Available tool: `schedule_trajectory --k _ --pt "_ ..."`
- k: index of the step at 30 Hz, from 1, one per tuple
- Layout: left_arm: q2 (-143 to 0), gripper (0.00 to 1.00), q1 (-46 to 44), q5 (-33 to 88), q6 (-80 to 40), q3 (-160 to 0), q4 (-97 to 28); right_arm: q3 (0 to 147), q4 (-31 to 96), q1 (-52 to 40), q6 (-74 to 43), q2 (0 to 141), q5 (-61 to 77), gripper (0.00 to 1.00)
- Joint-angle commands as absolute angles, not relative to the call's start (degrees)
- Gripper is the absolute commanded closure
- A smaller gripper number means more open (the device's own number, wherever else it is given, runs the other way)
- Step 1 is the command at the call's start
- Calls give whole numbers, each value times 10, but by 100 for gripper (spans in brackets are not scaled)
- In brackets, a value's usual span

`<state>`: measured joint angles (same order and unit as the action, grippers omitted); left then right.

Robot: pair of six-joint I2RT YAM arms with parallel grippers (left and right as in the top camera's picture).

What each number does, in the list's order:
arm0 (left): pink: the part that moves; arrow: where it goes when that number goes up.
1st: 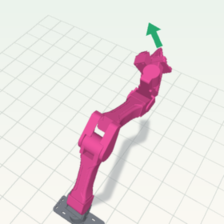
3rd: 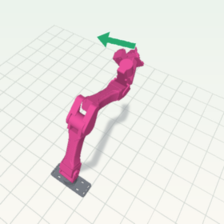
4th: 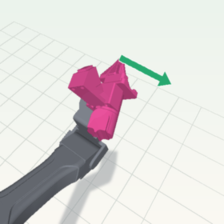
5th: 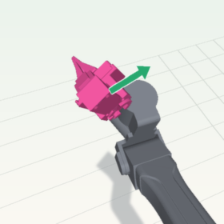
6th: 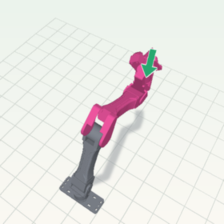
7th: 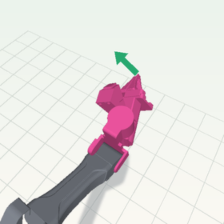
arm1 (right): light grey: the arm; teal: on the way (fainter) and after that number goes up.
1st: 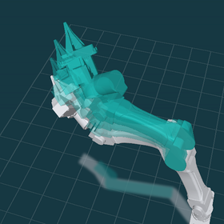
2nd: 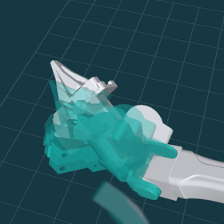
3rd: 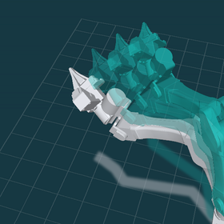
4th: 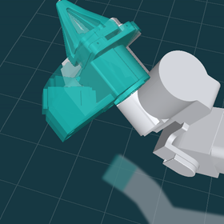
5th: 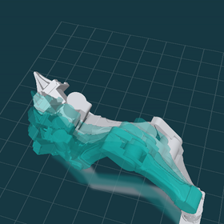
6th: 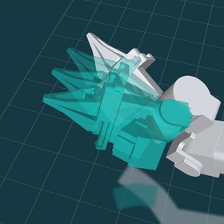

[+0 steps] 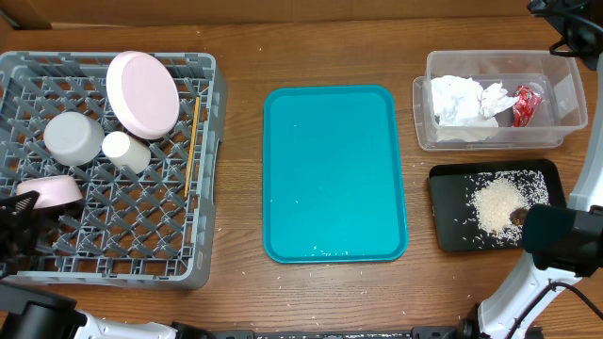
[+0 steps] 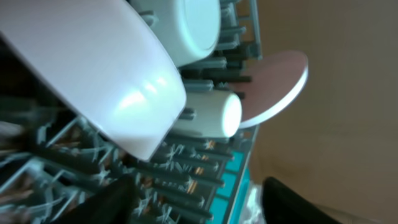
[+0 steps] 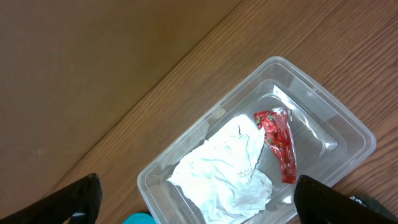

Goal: Sort waste into correct bins and load items into the dishwasher
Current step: 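Lower the bowl into the rack's front-left slot and release it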

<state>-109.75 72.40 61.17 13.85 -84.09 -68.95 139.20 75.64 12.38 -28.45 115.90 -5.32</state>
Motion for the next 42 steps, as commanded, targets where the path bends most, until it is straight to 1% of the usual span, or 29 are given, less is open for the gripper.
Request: schedule_trajectory --k 1,2,3,4,5,9,10,13,19,23,29,32,38,42 --pt "-1098 42 726 497 71 -914 -723 1399 753 125 -285 1155 -55 0" --pt "-1098 51 725 486 63 -930 -736 1399 753 125 -285 1155 -55 0" --pt "-1097 76 721 480 62 -950 -752 1399 754 125 -285 1155 -55 0" --pt "-1097 89 716 481 62 -961 -758 1399 753 125 -285 1155 -55 0" --pt "-1097 96 710 481 62 -969 -758 1399 753 125 -285 1155 -55 0" --pt "-1096 96 667 452 55 -979 -702 1399 753 125 -285 1155 -55 0" --pt "-1098 96 648 408 14 -976 -668 1399 753 125 -285 1155 -55 0" --pt "-1099 96 604 288 -84 -971 -626 1399 753 125 -285 1155 -55 0" --pt "-1103 96 530 151 -131 -971 -586 1399 754 125 -285 1155 -55 0" --pt "-1104 96 510 74 -161 -971 -586 1399 753 125 -285 1155 -55 0" --pt "-1108 96 506 38 -178 -957 -600 1399 753 125 -285 1155 -55 0" --pt "-1112 96 506 40 -178 -942 -612 1399 753 125 -285 1155 -55 0" --pt "-1099 96 509 41 -192 -954 -678 1399 753 125 -285 1155 -55 0" --pt "-1063 96 510 41 -214 -981 -738 1399 753 125 -285 1155 -55 0"
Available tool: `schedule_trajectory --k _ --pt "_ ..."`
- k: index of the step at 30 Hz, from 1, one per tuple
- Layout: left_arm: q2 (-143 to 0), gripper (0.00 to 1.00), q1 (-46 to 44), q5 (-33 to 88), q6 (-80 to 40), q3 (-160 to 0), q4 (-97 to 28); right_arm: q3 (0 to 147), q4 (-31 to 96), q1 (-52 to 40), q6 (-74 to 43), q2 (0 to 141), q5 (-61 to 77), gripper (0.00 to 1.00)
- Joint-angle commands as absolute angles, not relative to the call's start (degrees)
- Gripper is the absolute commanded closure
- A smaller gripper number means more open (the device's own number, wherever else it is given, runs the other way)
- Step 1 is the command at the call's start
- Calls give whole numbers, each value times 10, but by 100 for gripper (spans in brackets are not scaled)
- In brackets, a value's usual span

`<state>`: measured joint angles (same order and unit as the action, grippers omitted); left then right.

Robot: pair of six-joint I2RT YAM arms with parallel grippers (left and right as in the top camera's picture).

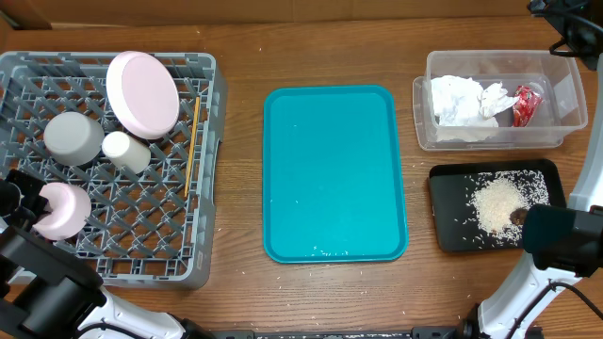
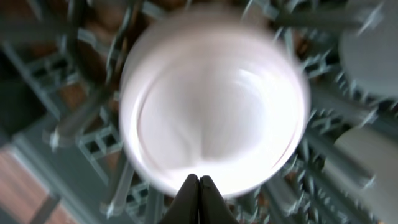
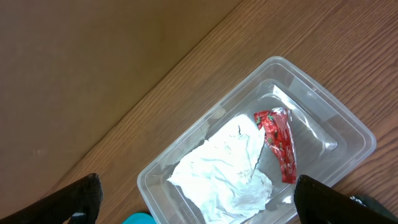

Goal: Sort waste into correct bins and load items into the dishwasher

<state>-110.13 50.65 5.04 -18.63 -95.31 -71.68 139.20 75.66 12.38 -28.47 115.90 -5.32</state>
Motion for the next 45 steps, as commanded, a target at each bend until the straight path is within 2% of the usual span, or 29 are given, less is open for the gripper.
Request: schedule_trajectory --k 1,6,11,17,22,24,26,27,28,32,34,35,36,37,38,45 --pt "-1051 96 510 44 -217 -985 -749 1399 753 125 -285 1155 -55 0" --pt "-968 96 504 89 -217 -986 -801 1399 753 125 -285 1155 -55 0" --pt "-902 96 480 183 -142 -977 -834 1399 753 125 -285 1155 -55 0" --pt "-796 96 409 194 -148 -912 -827 1399 753 125 -285 1155 -55 0" --pt "-719 94 319 196 -209 -804 -809 1399 753 125 -285 1155 -55 0" --pt "-705 73 288 196 -223 -771 -818 1399 754 125 -285 1155 -55 0" --pt "-703 64 257 196 -239 -748 -846 1399 753 125 -285 1155 -55 0" --pt "-704 19 246 197 -251 -741 -857 1399 753 125 -285 1155 -55 0" --pt "-706 0 234 200 -265 -732 -866 1399 753 125 -285 1155 -55 0" --pt "-716 0 216 199 -272 -723 -866 1399 753 125 -285 1155 -55 0" --pt "-718 28 218 184 -273 -724 -864 1399 753 125 -285 1155 -55 0" --pt "-718 8 218 184 -273 -724 -861 1399 753 125 -285 1155 -55 0" --pt "-718 0 218 179 -272 -724 -861 1399 753 125 -285 1155 -55 0" --pt "-718 6 218 178 -273 -724 -862 1399 754 125 -285 1155 -55 0" --pt "-718 1 218 178 -273 -724 -863 1399 753 125 -285 1155 -55 0" --pt "-719 0 216 171 -249 -723 -832 1399 753 125 -285 1155 -55 0"
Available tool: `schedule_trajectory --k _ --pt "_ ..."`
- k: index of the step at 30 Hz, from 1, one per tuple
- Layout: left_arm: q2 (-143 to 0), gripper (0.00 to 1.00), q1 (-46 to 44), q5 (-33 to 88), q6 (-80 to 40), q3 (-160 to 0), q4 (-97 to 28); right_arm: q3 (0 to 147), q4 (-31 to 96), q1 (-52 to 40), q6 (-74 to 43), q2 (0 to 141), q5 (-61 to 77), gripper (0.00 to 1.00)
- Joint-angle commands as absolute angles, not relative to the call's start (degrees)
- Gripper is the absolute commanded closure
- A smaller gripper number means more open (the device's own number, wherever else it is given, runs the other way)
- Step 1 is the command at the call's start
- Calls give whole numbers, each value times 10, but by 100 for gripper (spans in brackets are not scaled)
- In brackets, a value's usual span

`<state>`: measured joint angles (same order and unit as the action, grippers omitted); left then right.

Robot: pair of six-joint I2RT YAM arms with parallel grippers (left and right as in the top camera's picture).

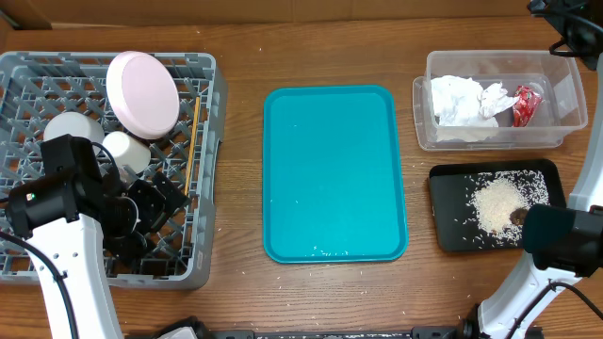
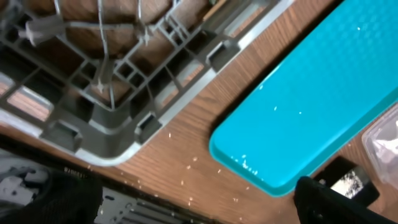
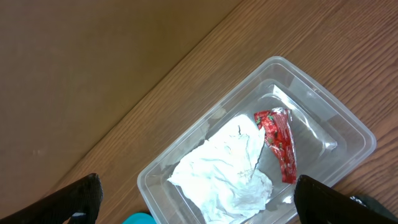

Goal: Sort waste into correct bins and load items into the dishwasher

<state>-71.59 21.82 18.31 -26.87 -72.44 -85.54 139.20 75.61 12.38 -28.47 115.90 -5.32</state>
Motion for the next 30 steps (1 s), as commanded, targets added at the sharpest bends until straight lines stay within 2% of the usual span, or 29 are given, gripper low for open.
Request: schedule_trajectory --k 1,4,5,10,14,24,30 --pt "-719 0 213 171 -227 -722 -812 1399 754 125 -285 1155 -55 0" --pt "-707 0 187 174 -137 -701 -714 1399 753 125 -285 1155 -55 0" --pt "-694 0 161 176 -83 -672 -630 1399 753 125 -285 1155 -55 0" --pt "-633 0 91 176 26 -526 -358 1399 753 125 -285 1155 -55 0" --pt "-573 0 61 175 48 -366 -142 1399 753 125 -285 1155 -55 0" --pt "-419 0 60 174 48 -121 81 1399 753 125 -285 1155 -55 0" --pt "-303 0 35 143 48 -37 133 1399 754 125 -285 1155 -55 0"
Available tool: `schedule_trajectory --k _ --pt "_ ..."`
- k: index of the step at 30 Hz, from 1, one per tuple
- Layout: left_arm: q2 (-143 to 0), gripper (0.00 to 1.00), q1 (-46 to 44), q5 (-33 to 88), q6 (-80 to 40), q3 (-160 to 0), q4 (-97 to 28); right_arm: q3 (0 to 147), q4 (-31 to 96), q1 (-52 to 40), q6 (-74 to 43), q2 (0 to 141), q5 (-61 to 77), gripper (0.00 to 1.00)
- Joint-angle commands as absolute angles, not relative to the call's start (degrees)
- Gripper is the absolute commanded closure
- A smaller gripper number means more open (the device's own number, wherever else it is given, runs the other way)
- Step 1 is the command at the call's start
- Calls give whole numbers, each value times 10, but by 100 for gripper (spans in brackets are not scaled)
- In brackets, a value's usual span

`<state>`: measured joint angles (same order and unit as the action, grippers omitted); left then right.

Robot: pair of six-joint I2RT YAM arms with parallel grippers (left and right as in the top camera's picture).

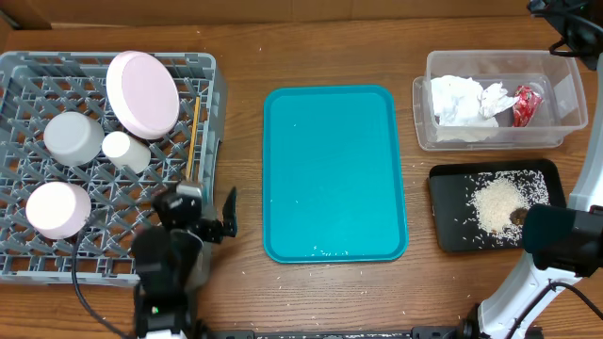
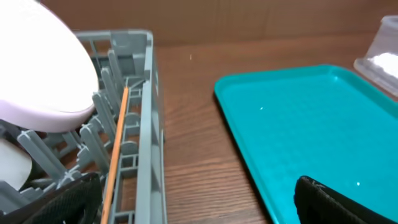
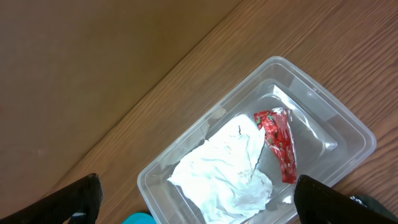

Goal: Sort waste into correct bins and load items into the dishwasher

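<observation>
A grey dish rack (image 1: 212, 141) on the left holds a pink plate (image 1: 141, 92), a grey-white bowl (image 1: 73, 138), a small white cup (image 1: 125, 151), a wooden stick (image 1: 192, 137) and a pink bowl (image 1: 58, 209) turned upside down at the front left. My left gripper (image 1: 203, 221) is open and empty by the rack's front right corner. In the left wrist view the left gripper (image 2: 199, 211) faces the rack wall and the teal tray (image 2: 311, 137). High at the back right, my right gripper (image 3: 208, 211) is open above the clear bin (image 3: 348, 134).
The teal tray (image 1: 334, 174) lies in the middle. The clear bin (image 1: 556, 113) at the back right holds white tissue (image 1: 462, 102) and a red wrapper (image 1: 526, 105). In front of it a black tray (image 1: 443, 212) holds rice. Rice grains are scattered on the wood near the teal tray's front edge.
My left arm was over the front part of the rack, hiding the pink bowl. Now its gripper is off the rack at the front right corner, and the bowl shows. The right arm is unchanged.
The pink bowl was first tilted at the rack's left edge by my left gripper. Then it sat upside down in the rack's front left with the gripper just above it. The arm then crossed over the rack and now stands at its right corner, open.
</observation>
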<state>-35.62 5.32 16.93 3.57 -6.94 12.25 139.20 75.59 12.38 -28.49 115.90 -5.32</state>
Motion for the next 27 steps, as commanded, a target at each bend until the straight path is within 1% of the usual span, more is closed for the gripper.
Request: schedule_trajectory --k 1,4,7,13,20,27 --pt "-281 0 24 130 48 -26 135 1399 753 125 -285 1155 -55 0" --pt "-229 0 -8 76 48 -4 135 1399 753 125 -285 1155 -55 0" --pt "-179 0 -34 28 48 -3 91 1399 754 125 -285 1155 -55 0" --pt "-75 0 -39 18 46 -3 -43 1399 753 125 -285 1155 -55 0" --pt "0 0 -37 10 50 -3 -43 1399 753 125 -285 1155 -55 0" --pt "-3 0 -37 10 50 -3 -45 1399 753 125 -285 1155 -55 0"
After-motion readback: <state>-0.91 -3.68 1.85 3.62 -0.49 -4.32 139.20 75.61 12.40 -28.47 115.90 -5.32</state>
